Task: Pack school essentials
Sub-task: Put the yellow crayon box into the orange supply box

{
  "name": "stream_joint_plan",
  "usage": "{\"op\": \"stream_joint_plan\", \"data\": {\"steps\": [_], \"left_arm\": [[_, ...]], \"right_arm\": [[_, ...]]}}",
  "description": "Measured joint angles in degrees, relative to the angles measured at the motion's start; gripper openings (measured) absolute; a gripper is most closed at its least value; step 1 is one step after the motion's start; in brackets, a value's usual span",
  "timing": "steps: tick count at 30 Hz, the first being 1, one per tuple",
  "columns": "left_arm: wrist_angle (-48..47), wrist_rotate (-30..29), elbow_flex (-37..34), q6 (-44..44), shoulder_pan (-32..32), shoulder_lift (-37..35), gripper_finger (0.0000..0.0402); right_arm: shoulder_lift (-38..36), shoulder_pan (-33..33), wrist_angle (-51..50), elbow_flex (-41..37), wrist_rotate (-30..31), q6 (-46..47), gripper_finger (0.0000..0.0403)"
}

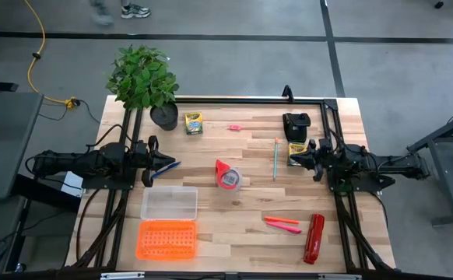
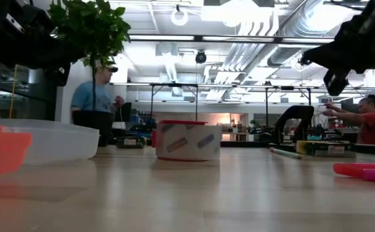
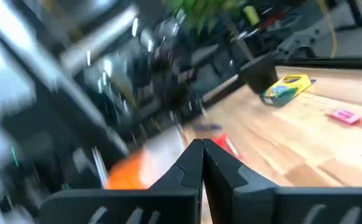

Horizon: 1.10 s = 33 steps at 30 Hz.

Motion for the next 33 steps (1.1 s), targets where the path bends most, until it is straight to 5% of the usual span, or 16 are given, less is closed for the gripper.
{"op": "stream_joint_plan", "data": {"steps": [3, 8, 15, 22, 26, 29, 33], "left_arm": [[0.00, 0.00, 0.02, 0.00, 0.00, 0.01, 0.0003], [0.00, 0.02, 0.02, 0.00, 0.00, 0.01, 0.0003], [0.00, 0.01, 0.01, 0.00, 0.00, -0.01, 0.0003], [2.52, -0.48, 0.00, -1.23, 0.00, 0.01, 0.0003], [12.06, -0.13, 0.00, -11.98, -0.04, 0.01, 0.0003], [26.72, -6.09, 0.08, -19.95, -0.02, 0.84, 0.0003], [33.11, -7.28, 5.48, -16.64, -0.04, 4.90, 0.0004]], "right_arm": [[0.27, 0.00, 9.00, 0.01, 5.63, 8.65, 0.0000], [3.56, 0.02, 26.43, 2.04, 8.84, -1.99, 0.0000], [15.23, 0.02, 13.35, 17.11, 17.26, -8.39, 0.0000], [30.48, 0.02, -2.37, 30.85, 12.46, -8.72, 0.0000], [36.15, 0.02, -2.72, 33.97, 9.53, -8.85, 0.0000], [38.51, 0.02, -2.57, 34.36, 9.12, -8.54, 0.0000], [40.62, 0.00, 0.57, 34.36, 9.70, -6.98, 0.0000]]}}
